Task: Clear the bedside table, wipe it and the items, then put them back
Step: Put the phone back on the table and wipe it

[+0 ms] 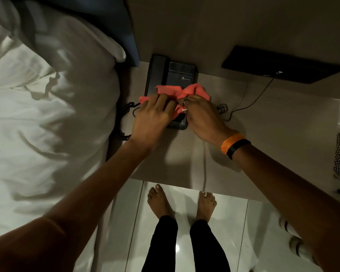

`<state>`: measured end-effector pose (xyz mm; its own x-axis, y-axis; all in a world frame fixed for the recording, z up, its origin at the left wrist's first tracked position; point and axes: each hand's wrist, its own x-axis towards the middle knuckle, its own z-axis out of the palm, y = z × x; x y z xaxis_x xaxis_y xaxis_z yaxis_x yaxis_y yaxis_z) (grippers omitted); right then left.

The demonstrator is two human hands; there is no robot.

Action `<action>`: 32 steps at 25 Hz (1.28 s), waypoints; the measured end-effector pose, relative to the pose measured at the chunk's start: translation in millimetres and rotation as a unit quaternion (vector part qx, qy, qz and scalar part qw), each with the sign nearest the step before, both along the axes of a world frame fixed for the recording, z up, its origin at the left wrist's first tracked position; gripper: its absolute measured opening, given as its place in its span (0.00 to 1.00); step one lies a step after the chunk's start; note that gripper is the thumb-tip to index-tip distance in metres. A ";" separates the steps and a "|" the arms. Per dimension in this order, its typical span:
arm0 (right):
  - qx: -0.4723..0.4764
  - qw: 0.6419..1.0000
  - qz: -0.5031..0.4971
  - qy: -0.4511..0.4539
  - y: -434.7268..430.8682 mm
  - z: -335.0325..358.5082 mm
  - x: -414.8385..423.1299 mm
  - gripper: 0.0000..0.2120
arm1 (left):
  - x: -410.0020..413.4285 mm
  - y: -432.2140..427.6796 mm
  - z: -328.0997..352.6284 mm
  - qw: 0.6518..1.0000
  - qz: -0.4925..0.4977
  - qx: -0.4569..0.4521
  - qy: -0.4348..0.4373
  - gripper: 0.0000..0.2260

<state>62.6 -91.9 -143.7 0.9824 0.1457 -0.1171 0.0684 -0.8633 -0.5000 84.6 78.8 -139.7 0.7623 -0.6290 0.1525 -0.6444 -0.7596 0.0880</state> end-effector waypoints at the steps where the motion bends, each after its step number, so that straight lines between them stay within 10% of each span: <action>1: -0.004 1.000 0.002 -0.013 -1.7 2.0 -15.7 0.18 | -12.3 -1.9 3.2 1.000 0.002 -0.015 -0.001 0.11; 6: -0.024 0.990 -0.054 -0.129 -12.9 2.5 -139.4 0.15 | -97.2 -21.6 -6.8 0.989 -0.061 -0.132 0.017 0.12; 11: -0.137 0.989 -0.047 0.021 -50.8 -27.7 -237.0 0.23 | -194.3 -27.4 -56.5 0.964 -0.098 0.075 0.234 0.37; 21: -0.170 0.982 -0.037 0.073 -83.6 -35.5 -272.3 0.27 | -217.5 -60.1 -65.2 0.979 -0.043 0.045 0.196 0.27; 27: -0.126 0.992 0.013 0.001 -32.0 14.2 -205.2 0.26 | -214.9 -40.9 -4.3 0.972 0.195 -0.026 0.128 0.27; 32: -0.023 0.980 0.157 -0.119 114.5 90.9 -119.6 0.25 | -187.4 78.5 82.6 0.877 0.468 -0.106 0.014 0.27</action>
<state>-57.0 22.6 -52.9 0.8903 0.4452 0.0960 0.4442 -0.8022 -0.3990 -102.9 157.3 -57.0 0.9353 0.3139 0.1633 0.2566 -0.9196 0.2976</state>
